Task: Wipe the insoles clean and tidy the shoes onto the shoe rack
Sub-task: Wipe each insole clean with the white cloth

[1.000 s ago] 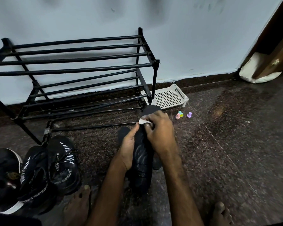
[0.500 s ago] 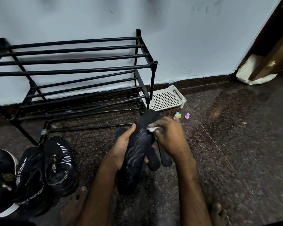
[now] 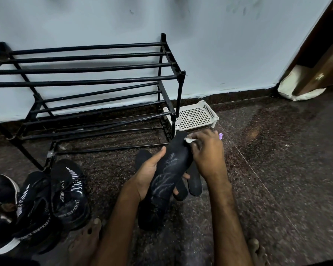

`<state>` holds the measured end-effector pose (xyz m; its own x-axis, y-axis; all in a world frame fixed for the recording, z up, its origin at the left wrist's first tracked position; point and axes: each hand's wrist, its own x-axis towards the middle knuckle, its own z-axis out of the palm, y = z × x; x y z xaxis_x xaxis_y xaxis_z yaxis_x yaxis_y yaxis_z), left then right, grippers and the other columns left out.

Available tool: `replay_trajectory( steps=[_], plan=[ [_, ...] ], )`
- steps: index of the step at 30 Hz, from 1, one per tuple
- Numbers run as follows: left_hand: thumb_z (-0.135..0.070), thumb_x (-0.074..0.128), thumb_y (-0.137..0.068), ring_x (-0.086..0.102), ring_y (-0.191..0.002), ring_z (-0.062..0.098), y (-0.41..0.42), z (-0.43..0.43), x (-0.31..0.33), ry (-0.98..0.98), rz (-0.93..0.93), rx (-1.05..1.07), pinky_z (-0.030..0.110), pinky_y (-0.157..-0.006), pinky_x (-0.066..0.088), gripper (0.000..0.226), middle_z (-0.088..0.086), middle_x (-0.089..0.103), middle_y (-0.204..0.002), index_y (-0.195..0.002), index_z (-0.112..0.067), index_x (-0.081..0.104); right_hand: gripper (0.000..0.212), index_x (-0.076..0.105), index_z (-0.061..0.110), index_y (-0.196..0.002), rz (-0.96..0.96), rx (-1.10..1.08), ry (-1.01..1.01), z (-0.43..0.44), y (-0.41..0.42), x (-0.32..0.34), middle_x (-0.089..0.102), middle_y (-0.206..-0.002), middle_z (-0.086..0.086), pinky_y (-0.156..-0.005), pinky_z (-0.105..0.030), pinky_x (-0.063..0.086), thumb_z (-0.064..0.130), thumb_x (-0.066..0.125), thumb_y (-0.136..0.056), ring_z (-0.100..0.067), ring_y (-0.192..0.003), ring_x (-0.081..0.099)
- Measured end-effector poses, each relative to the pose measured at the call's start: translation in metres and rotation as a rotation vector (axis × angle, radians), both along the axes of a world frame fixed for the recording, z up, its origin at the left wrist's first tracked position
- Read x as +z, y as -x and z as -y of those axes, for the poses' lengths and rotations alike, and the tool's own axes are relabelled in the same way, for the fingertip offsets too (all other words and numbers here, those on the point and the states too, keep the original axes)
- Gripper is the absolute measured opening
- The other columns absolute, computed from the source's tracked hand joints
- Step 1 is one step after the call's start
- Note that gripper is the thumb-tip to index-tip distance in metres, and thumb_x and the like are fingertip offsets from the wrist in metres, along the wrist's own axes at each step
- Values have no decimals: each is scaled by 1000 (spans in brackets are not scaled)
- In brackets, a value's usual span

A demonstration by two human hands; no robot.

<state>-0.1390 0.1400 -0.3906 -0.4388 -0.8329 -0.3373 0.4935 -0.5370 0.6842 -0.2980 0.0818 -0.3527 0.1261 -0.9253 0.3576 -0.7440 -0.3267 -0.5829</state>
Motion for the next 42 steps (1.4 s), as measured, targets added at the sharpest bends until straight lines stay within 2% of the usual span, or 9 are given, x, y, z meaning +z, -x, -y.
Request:
replay_trajectory(
  steps=[3,7,13,18,24,29,32,35,42],
  plan=[
    [-55,39,-98,68,-72,33,3,-2,3,-31,-39,32,42,-55,59,65,25,67,-103,-128,0,59,25,71,14,-109,65,50,-12,-1,-15,7,59,-109,1,-107,-39,42,4,67,-86,-11,-104,50],
    [-52,43,-97,69,-75,31,-1,1,4,-30,-83,132,42,-52,58,62,21,67,-104,-130,-2,58,23,75,20,-94,8,273,-114,-5,-12,2,65,-97,7,-115,-48,27,3,70,-79,-3,-89,53],
    [-56,41,-98,68,-75,34,5,-1,6,-20,-24,3,43,-56,58,63,26,67,-104,-124,-3,64,24,72,15,-106,76,-25,30,-3,-13,4,59,-103,5,-111,-48,37,3,68,-85,-5,-96,47],
    [-54,39,-98,70,-76,32,6,0,4,-38,-60,84,41,-51,58,62,22,69,-103,-129,-4,60,21,74,19,-97,-10,258,-93,-5,-12,5,57,-97,14,-115,-50,27,4,68,-83,8,-84,42],
    [-58,33,-98,67,-77,37,-1,-1,0,23,-26,-60,42,-57,58,68,35,64,-106,-129,-4,61,24,72,13,-104,22,-39,24,4,2,8,60,-104,2,-107,-44,43,1,67,-85,-9,-96,51],
    [-56,38,-96,68,-78,35,-4,-1,2,27,-69,51,41,-54,57,65,30,64,-107,-123,-3,66,24,75,24,-96,-22,280,-130,1,-9,9,64,-102,10,-113,-46,32,5,69,-82,-4,-97,54],
    [-56,37,-96,68,-77,35,-5,-2,3,17,-49,56,40,-53,58,66,32,64,-104,-121,-3,68,23,75,26,-94,-68,144,-78,2,3,0,63,-97,14,-116,-50,24,6,71,-82,9,-83,49],
    [-58,36,-97,67,-77,35,0,-2,5,-3,-21,-7,41,-55,57,68,32,65,-104,-123,-3,66,23,73,18,-102,22,-41,13,2,-4,3,63,-105,4,-114,-46,32,4,69,-84,-5,-94,51],
    [-56,38,-97,68,-79,36,-4,-2,4,-42,-42,65,41,-51,58,66,27,66,-107,-127,-2,62,26,75,26,-90,-48,265,-133,-2,-9,0,66,-96,11,-117,-50,24,3,69,-79,2,-85,52]
  ],
)
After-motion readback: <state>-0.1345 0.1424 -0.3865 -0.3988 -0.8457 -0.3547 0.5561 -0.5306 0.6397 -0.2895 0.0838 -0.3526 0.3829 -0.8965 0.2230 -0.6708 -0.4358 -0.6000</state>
